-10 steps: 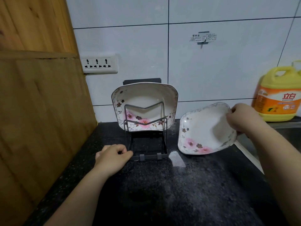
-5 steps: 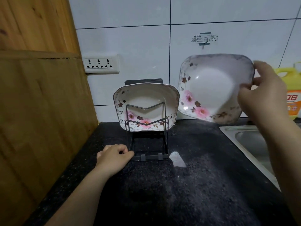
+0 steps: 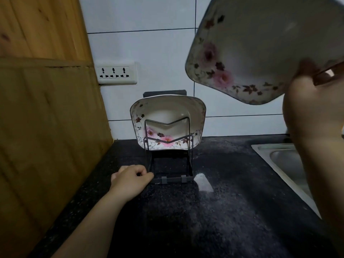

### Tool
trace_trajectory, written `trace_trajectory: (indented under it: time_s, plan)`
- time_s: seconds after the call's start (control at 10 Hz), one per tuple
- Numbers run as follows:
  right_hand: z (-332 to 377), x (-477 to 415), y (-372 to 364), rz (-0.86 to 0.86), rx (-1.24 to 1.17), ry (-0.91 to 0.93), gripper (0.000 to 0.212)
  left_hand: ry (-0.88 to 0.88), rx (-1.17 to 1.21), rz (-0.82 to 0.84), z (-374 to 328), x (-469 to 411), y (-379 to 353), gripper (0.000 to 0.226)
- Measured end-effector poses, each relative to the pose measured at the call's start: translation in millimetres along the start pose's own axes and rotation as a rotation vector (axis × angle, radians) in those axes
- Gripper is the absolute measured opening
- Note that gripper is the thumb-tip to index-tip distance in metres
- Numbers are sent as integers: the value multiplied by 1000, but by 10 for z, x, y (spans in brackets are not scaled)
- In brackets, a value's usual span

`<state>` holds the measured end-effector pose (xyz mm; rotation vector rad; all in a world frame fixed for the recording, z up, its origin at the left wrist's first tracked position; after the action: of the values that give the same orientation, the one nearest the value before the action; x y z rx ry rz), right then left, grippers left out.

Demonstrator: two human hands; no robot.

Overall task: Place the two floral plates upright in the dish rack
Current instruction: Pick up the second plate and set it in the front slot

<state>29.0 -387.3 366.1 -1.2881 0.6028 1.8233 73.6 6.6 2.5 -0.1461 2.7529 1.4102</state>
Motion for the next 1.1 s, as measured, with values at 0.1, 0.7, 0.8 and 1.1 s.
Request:
trace_trajectory:
  time_s: [0.1,0.7,0.8,1.1]
  plan:
    - [-250,698,743,17,-115,34,17,-1,-8,5,-2,5,0,40]
    - [673,2325,-54,238,-204,-18,51,1,-6,20,-6,-3,9,41]
    - [601,2380,-119,258,-187,-55,61,-1,-22,30,-36,12,11,39]
    - [426,2536,-233,326,-152,-164,55,-22,-5,12,-15,-5,-4,40]
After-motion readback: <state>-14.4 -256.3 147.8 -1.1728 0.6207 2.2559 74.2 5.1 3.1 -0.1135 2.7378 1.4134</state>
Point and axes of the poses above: each hand's wrist, its own x-axis away from the middle knuckle, its own y-axis out of the back of the hand, z = x × y, the point moved 7 cm from there along -x, towards the middle knuckle, and after that the axes turned 2 degrees about x, right-handed, at the moved point
